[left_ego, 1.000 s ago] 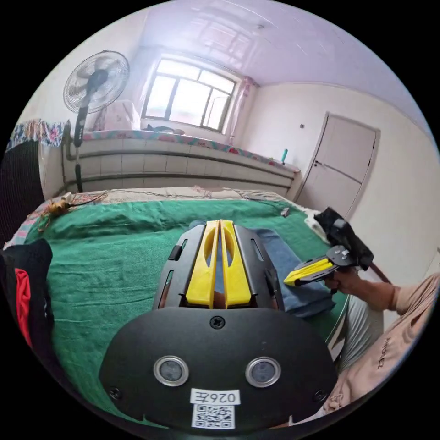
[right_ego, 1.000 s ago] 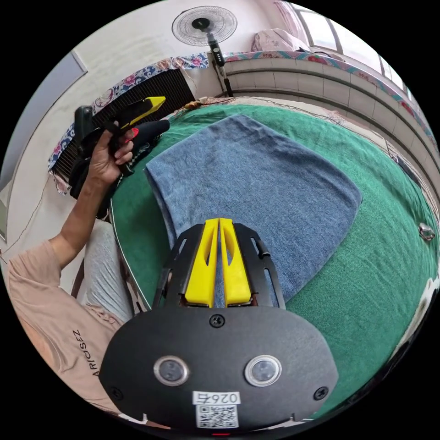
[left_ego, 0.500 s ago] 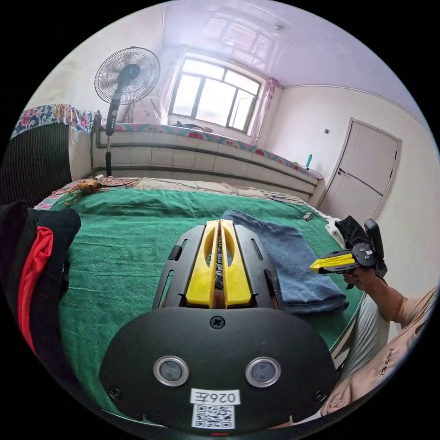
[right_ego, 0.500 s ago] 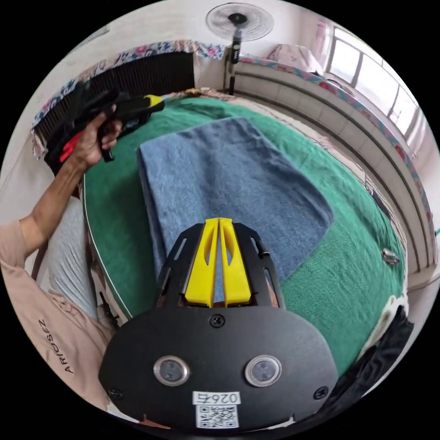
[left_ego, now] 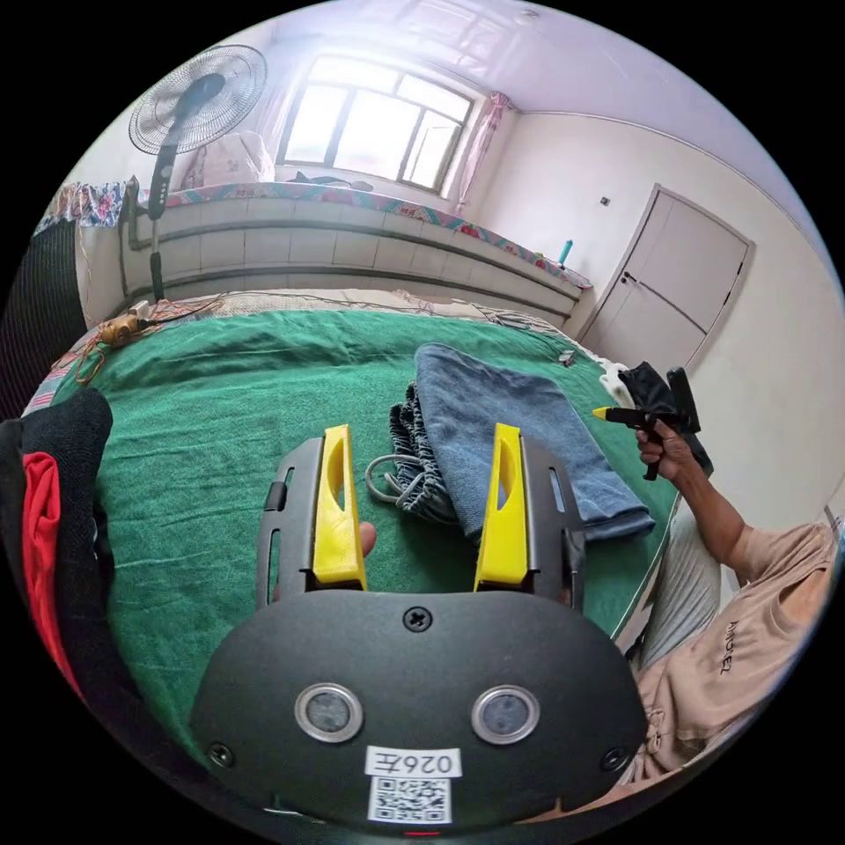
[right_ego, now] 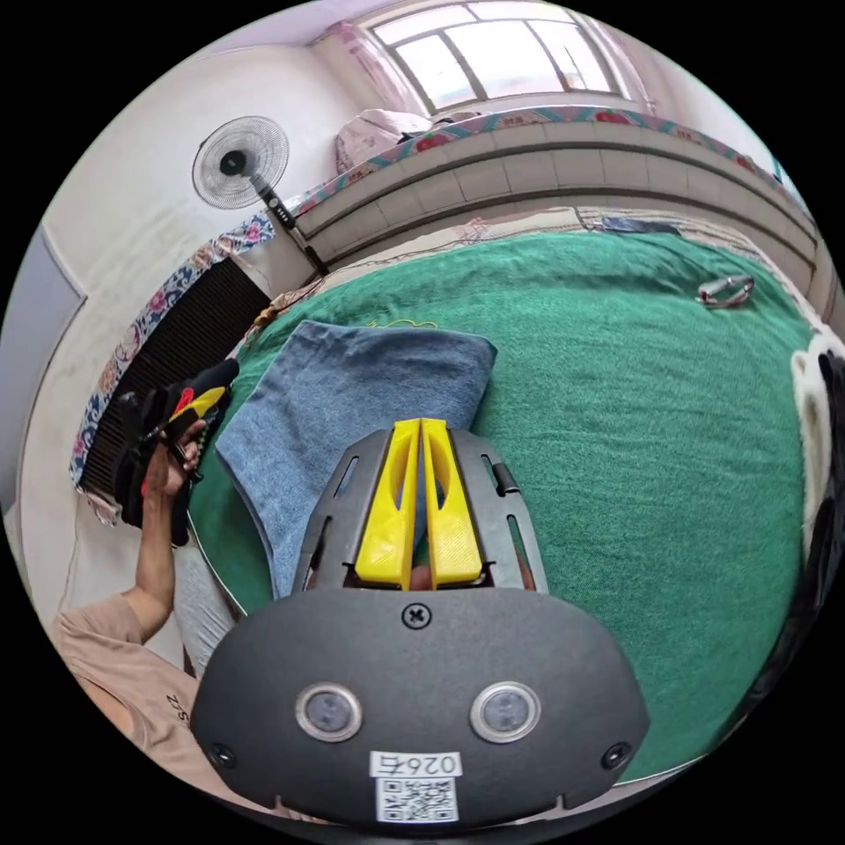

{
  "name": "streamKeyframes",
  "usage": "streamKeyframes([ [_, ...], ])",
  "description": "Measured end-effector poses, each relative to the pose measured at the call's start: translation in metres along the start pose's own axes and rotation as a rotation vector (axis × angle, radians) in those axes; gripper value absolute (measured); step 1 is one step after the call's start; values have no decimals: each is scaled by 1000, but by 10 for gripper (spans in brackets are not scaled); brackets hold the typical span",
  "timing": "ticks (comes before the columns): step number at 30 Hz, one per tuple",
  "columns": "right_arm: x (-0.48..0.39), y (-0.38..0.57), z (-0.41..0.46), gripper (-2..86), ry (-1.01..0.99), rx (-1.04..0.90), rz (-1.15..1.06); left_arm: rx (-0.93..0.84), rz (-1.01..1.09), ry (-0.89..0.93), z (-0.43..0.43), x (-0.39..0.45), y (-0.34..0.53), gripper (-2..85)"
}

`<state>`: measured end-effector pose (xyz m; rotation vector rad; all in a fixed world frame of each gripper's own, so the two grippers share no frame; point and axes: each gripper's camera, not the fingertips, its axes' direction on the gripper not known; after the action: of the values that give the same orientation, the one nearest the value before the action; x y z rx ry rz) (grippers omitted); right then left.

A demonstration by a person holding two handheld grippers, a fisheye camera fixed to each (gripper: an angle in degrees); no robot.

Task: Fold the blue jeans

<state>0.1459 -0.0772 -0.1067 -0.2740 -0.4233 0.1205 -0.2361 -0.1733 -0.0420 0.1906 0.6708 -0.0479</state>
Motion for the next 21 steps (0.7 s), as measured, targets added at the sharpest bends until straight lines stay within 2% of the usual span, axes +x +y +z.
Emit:
streamKeyframes([
  [6, 54, -8, 3, 37, -113, -17, 149, -43, -34, -1, 39, -17, -6, 219],
  [9, 70, -10, 11, 52, -185, -59, 179, -117, -52, 63, 72, -26, -10, 227],
  [11, 76, -11, 19, 58, -199, -99, 181, -228, -81, 107, 99, -30, -11, 239],
  [15, 74, -13, 23, 68, -198, -108, 139, -284, 20, 22, 121, -11, -16, 244],
  [21, 73, -10, 34, 54, -259, -185, 60, -259, 1, 84, 142, -22, -5, 221],
])
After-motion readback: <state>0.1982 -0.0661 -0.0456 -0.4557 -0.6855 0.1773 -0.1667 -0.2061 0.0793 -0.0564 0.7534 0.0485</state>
